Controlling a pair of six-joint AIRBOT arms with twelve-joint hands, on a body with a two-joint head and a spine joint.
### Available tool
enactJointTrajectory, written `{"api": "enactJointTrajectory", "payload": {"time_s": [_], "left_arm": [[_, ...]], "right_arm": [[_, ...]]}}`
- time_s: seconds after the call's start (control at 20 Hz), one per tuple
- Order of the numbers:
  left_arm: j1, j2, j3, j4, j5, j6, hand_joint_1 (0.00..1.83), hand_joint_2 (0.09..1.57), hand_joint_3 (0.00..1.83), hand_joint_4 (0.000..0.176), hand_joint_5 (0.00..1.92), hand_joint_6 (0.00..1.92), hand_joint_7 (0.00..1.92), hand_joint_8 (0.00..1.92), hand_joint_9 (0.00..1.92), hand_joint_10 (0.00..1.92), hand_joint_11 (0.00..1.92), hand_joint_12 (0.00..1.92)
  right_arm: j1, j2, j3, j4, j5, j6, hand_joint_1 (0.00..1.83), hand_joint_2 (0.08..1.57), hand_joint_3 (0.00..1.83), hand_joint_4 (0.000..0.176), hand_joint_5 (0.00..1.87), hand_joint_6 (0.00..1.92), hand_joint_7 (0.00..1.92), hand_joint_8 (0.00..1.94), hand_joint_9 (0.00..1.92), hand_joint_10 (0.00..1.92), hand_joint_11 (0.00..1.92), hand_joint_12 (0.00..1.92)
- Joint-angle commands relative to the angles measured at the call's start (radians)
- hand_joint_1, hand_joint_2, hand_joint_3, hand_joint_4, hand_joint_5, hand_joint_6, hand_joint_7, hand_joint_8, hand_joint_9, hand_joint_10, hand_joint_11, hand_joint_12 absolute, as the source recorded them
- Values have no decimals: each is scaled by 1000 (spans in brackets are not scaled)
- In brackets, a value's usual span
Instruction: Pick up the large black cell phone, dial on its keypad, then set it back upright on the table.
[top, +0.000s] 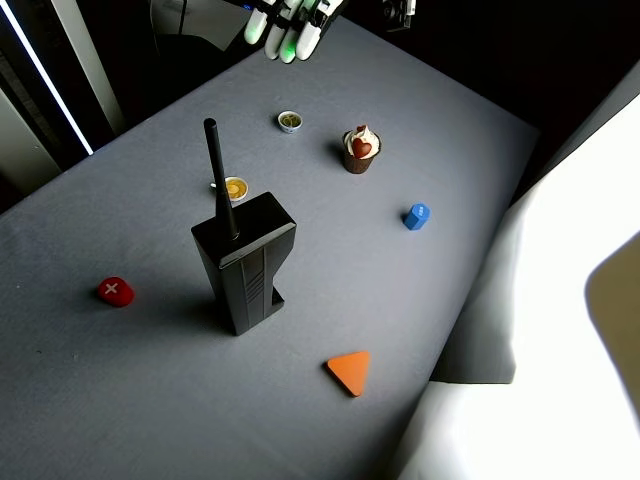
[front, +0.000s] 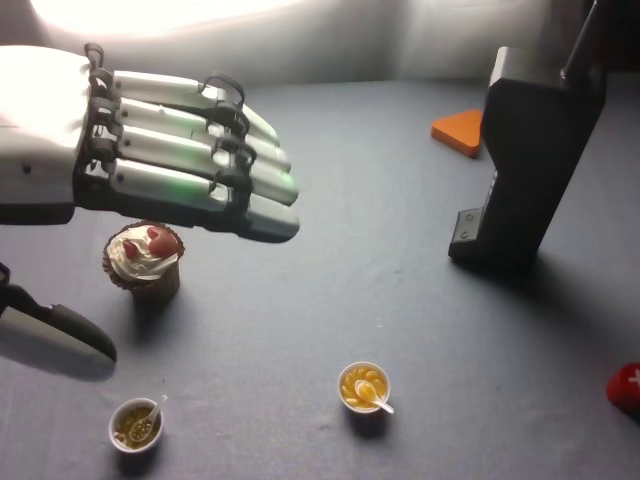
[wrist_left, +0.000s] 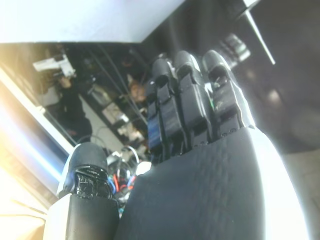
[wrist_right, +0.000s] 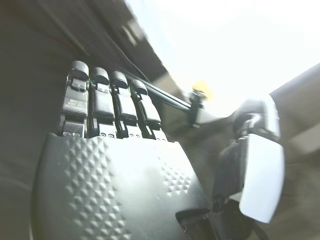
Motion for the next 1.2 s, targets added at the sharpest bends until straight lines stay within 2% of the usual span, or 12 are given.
{"api": "enactJointTrajectory", "payload": {"time_s": [0.0,0.15,0.25,0.35,0.4,0.55,0.75,0.8,0.85,1.0,1.15], "left_arm": [[-24,9,-1,-98,-44,-2,70,1182,11,0,136,2,137,2,119,4,0,410],[-25,9,-1,-107,-43,-2,102,1183,1,0,150,5,155,5,153,9,0,458],[-25,9,0,-112,-36,-3,52,1192,3,0,119,3,126,3,127,3,0,384],[-25,9,-1,-112,-42,-3,108,1179,0,0,168,7,177,8,169,8,0,502],[-25,9,-1,-112,-44,-2,128,1177,0,0,169,3,174,3,166,4,0,477],[-25,9,-1,-122,-42,-2,127,1170,0,0,160,0,155,0,159,0,0,451],[-24,3,-1,-125,-45,-1,134,1174,1,0,155,1,163,2,171,4,0,477],[-24,3,-1,-125,-47,-1,89,1181,2,0,144,0,153,0,161,1,0,463],[-24,3,-1,-125,-48,-1,113,1172,0,0,165,5,171,5,181,6,0,492],[-24,-2,-2,-119,-75,0,93,1178,0,0,168,4,176,5,184,4,0,422],[-24,1,-1,-111,-85,0,96,1178,0,0,173,5,183,3,173,2,0,414]], "right_arm": [[16,6,2,-24,109,49,247,1094,3,0,172,6,157,7,152,9,0,401],[22,2,-8,-102,116,157,277,1092,0,0,176,1,172,3,174,5,0,507],[21,1,-7,-155,135,192,238,1106,4,0,156,1,163,1,167,1,0,502],[21,-8,8,-200,156,227,290,1098,0,0,159,2,173,4,173,2,0,497],[22,-19,22,-219,169,234,316,1098,0,0,158,1,174,4,174,2,0,492],[35,-62,72,-229,194,234,301,1105,1,0,143,0,151,1,149,0,0,457],[66,-112,124,-192,201,233,307,1102,0,0,156,2,161,3,140,1,0,532],[72,-120,132,-191,201,233,304,1108,1,0,144,3,154,2,131,1,0,502],[78,-130,140,-189,201,233,291,1112,2,0,148,3,158,2,136,2,0,479],[104,-172,163,-159,202,229,316,1117,4,0,132,0,139,0,127,0,0,429],[122,-218,184,-159,207,205,369,1103,0,0,154,4,168,5,154,6,0,491]]}}
